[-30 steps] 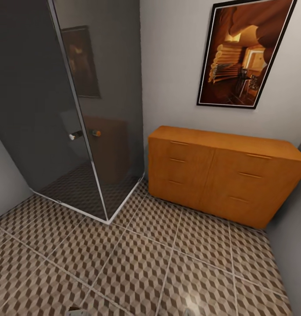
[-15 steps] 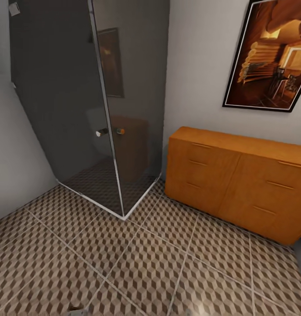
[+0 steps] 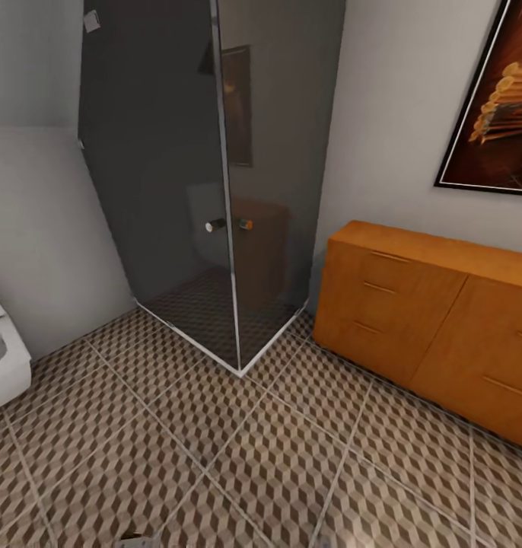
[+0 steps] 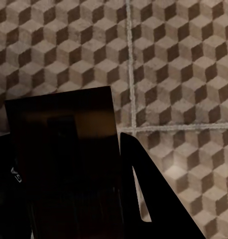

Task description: Take the four mousetraps from the cabinet in the bathroom and place them on the bathroom floor. Make sure all four end up on the same floor surface, and ensure that at least two of them are either under or directly next to the same bathroom sink.

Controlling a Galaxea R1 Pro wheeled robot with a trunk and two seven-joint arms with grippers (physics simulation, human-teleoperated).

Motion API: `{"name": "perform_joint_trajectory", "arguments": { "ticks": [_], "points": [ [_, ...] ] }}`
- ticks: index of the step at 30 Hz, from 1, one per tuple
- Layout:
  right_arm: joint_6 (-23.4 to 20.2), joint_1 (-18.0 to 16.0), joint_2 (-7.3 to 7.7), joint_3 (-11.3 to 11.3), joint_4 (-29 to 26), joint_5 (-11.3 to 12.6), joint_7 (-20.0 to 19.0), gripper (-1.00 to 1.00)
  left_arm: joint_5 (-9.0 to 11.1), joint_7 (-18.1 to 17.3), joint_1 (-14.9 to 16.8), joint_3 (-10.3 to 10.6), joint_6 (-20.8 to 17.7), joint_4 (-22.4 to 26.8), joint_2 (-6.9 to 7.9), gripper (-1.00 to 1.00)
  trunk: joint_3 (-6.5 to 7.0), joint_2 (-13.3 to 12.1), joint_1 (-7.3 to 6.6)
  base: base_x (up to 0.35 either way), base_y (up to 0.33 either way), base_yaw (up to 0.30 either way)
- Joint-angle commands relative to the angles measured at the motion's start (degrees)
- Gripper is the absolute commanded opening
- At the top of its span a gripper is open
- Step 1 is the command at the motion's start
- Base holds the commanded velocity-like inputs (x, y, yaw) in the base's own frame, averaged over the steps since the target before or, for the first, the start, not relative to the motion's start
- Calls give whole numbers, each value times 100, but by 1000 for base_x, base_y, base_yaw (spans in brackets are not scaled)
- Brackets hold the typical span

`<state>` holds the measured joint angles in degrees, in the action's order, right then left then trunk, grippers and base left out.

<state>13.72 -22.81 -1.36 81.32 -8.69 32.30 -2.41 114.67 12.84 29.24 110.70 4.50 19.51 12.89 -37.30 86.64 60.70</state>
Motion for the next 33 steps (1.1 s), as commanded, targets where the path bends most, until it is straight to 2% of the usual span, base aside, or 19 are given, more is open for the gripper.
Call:
{"name": "perform_joint_trajectory", "arguments": {
  "ticks": [1, 33],
  "points": [
    [25, -5, -3, 33, 19, 77, -31, -100, 46, 35, 11, 48, 42, 26, 4, -100, -11, 3, 0, 0, 0, 241],
    [25, -4, -4, 33, 122, 40, -31, -100, 46, 35, 11, 48, 42, 35, 3, -100, -214, 3, 0, 0, 0, 224]
  ]
}}
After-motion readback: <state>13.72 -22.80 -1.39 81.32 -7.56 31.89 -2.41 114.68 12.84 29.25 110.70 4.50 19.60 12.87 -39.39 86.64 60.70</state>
